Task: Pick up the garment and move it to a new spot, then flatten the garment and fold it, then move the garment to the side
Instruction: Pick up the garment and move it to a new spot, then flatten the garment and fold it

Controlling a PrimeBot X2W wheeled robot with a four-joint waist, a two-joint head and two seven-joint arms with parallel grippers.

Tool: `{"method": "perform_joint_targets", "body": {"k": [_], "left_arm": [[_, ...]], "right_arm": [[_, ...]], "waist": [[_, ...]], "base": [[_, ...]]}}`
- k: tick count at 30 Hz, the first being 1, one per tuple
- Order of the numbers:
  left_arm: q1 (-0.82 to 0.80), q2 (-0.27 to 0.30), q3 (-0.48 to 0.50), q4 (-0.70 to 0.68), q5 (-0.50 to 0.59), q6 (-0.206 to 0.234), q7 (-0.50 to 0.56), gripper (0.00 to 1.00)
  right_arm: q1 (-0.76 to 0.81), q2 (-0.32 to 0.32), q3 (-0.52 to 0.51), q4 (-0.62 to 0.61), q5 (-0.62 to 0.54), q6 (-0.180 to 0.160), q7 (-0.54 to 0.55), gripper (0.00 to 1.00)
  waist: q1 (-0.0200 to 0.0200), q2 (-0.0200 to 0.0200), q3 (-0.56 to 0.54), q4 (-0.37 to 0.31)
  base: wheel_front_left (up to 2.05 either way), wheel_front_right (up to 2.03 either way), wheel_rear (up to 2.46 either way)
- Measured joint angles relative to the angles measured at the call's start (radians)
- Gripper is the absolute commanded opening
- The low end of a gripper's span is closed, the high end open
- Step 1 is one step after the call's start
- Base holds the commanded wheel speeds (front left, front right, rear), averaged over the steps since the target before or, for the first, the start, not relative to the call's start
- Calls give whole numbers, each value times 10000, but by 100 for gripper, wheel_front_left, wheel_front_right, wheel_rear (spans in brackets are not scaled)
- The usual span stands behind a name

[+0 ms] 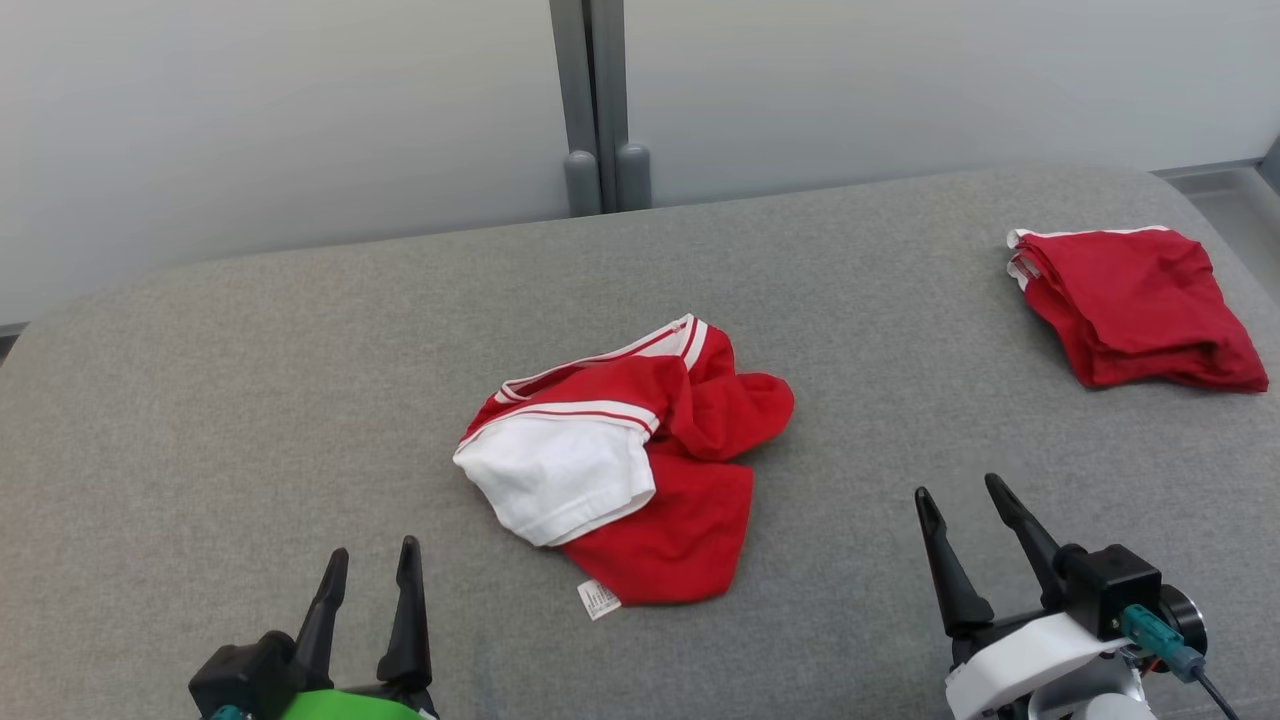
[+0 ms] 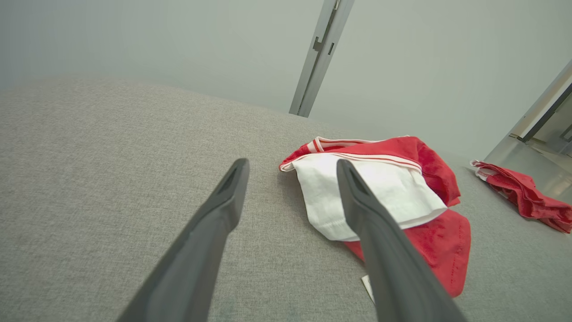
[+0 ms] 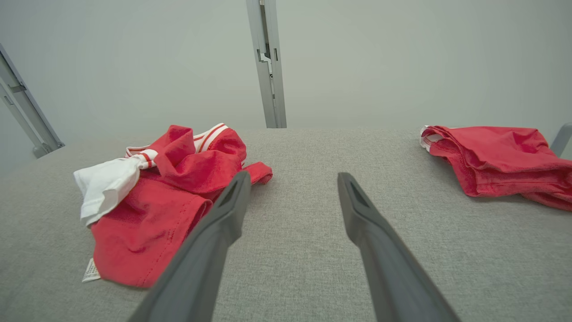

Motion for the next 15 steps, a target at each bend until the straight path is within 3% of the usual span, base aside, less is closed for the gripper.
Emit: {"method": "perform_joint_targets", "body": {"k": [15], "left_arm": [[106, -155, 150, -71, 155, 0, -2, 100]], "right_arm": [[-59, 0, 132, 197, -27, 0, 0, 100]], "waist": [[1, 0, 123, 5]], "base": [[0, 0, 0]]}}
